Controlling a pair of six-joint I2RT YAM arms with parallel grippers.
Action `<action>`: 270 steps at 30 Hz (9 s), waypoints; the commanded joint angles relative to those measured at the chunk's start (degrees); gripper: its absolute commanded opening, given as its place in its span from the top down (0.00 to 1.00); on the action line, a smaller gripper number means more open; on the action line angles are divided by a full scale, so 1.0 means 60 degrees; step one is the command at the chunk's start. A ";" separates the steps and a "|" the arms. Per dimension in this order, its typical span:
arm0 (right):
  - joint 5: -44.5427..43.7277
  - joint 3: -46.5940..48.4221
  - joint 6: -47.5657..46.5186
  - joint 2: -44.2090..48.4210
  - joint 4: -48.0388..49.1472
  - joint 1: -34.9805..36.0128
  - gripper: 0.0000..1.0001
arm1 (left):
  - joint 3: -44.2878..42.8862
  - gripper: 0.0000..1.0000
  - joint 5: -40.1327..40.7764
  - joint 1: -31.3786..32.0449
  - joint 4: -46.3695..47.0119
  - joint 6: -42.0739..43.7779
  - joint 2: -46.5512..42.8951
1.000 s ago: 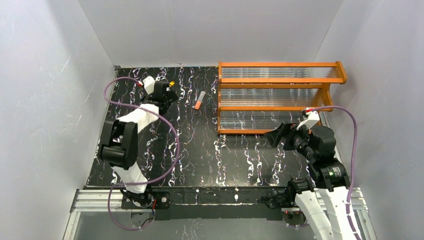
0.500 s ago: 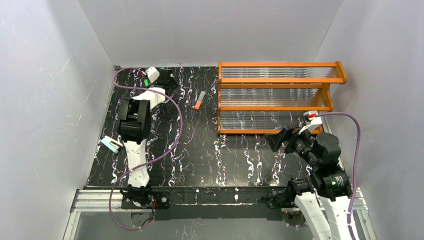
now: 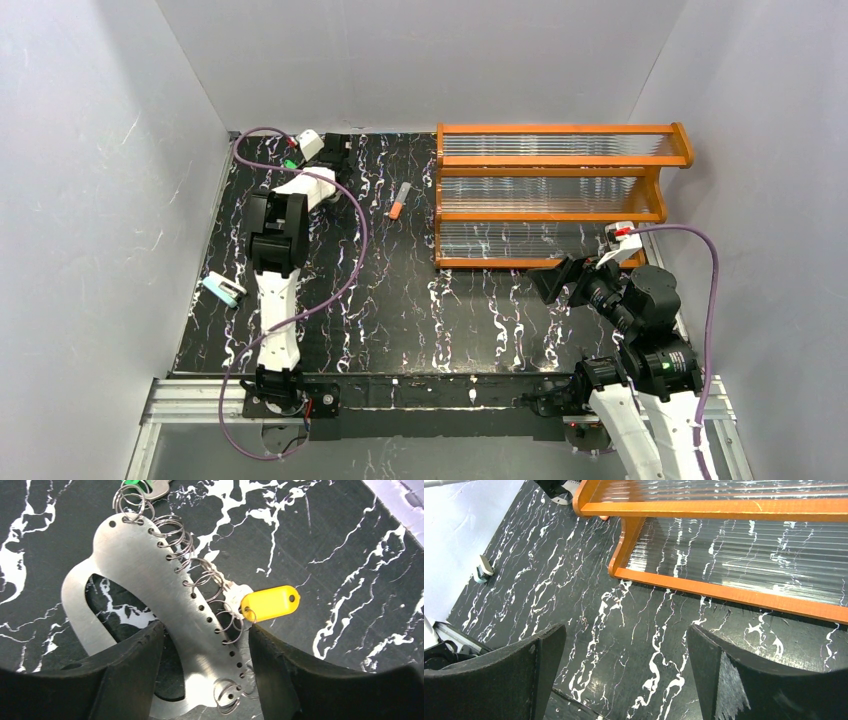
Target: Remove the keys from the keyring
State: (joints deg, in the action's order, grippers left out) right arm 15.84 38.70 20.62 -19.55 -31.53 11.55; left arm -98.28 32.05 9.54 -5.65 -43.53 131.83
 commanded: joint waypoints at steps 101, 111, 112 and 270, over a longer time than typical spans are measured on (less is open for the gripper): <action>-0.2020 -0.1504 0.4498 -0.8580 0.6894 0.3536 0.01 | 1.1096 0.40 -0.5877 0.4343 -0.0006 0.0619 -0.9771; -0.1564 -0.2976 0.7017 -0.8955 0.9450 0.4530 0.04 | 1.1577 0.47 -0.7967 0.4900 0.4039 -0.1326 -0.8503; -0.1512 -0.3114 0.7160 -0.9112 0.9753 0.4547 0.05 | 1.1550 0.48 -0.8137 0.4969 0.4431 -0.1479 -0.8300; 0.4768 -0.3361 -0.2237 -0.7471 1.4915 0.4099 0.99 | 0.5356 1.00 -1.3702 0.4035 -0.2105 0.8354 -1.1365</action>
State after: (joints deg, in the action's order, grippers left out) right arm 45.12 16.49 9.06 -66.61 59.53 36.07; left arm -66.37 -49.28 33.87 -20.38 7.16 67.13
